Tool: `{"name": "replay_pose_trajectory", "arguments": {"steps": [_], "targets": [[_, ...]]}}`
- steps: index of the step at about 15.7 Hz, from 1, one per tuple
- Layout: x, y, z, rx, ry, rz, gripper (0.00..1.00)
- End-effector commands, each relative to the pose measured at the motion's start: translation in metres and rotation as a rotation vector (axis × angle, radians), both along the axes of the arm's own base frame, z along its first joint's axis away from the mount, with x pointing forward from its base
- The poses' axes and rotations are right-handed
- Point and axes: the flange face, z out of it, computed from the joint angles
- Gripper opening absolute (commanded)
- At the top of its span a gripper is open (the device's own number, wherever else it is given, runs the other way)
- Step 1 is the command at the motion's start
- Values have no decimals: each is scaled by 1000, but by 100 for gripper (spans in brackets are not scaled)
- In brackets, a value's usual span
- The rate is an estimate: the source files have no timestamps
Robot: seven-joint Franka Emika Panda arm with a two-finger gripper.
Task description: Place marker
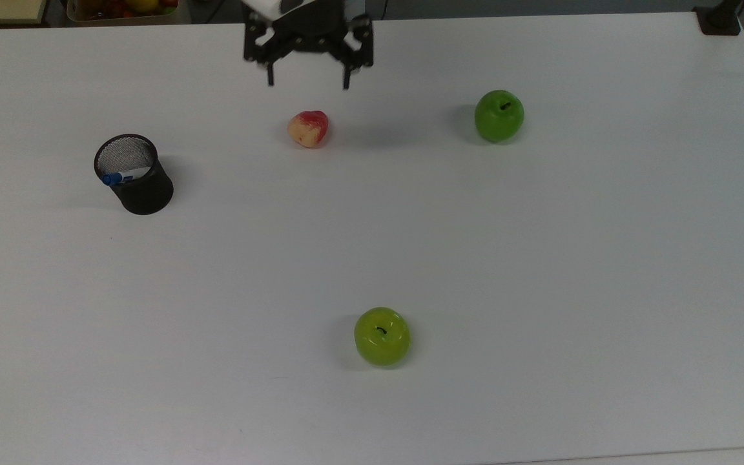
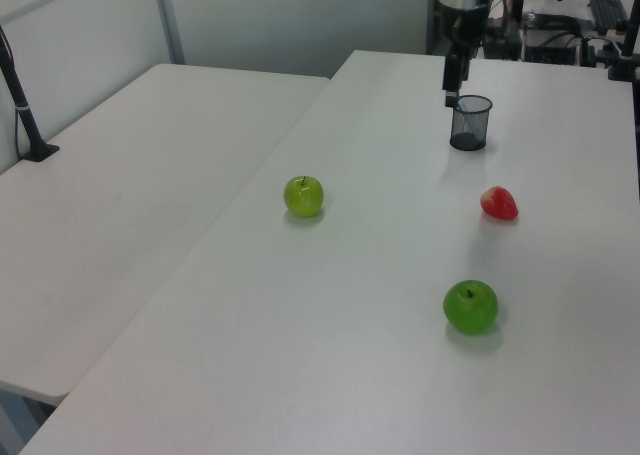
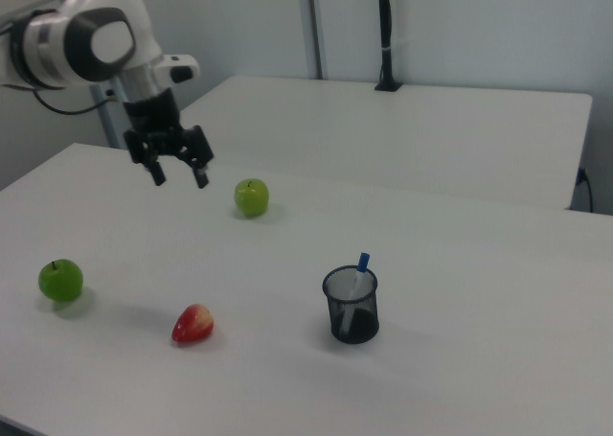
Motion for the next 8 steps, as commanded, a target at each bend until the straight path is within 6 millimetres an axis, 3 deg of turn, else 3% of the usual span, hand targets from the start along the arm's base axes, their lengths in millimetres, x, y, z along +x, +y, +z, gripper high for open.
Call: {"name": "replay_pose_trajectory", "arguments": {"steps": [1,4,8], "targets": [[-34,6,27,-13,48,-10,100],[-46,-4,37,-15,82,-30,100],[-44,-6,36,-14,79,-35,100]]}}
